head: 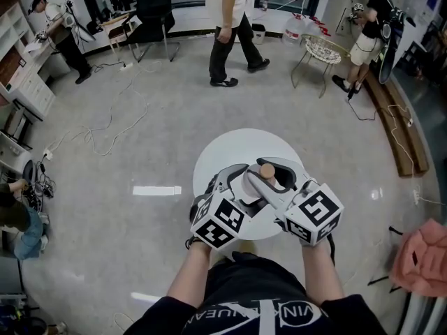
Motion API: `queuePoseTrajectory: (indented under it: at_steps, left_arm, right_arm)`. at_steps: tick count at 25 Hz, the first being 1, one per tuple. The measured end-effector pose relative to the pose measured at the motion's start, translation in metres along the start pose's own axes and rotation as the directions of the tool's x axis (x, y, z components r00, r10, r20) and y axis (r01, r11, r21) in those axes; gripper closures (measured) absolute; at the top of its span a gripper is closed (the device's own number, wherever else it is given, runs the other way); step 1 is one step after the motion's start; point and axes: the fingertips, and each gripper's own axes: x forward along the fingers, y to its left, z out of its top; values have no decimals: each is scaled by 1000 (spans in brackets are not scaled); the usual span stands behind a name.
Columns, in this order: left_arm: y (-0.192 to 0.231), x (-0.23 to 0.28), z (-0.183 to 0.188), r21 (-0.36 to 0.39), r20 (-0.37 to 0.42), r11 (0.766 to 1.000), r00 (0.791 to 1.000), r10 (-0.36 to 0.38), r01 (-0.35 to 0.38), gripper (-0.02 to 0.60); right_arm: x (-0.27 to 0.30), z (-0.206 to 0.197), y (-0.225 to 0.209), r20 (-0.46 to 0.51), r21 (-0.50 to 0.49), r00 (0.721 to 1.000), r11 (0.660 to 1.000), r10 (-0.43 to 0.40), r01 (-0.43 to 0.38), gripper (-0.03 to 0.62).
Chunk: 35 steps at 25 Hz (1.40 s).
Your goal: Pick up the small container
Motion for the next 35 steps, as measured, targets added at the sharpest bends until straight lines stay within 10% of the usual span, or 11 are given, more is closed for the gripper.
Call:
queuePoseTrajectory:
  at_steps: [35]
  left_arm:
    - [-3, 9, -2, -10, -15, 1000, 1000, -22, 22, 235]
  right_arm:
    - [-2, -9, -7, -25, 3, 999, 1000, -27, 27, 468]
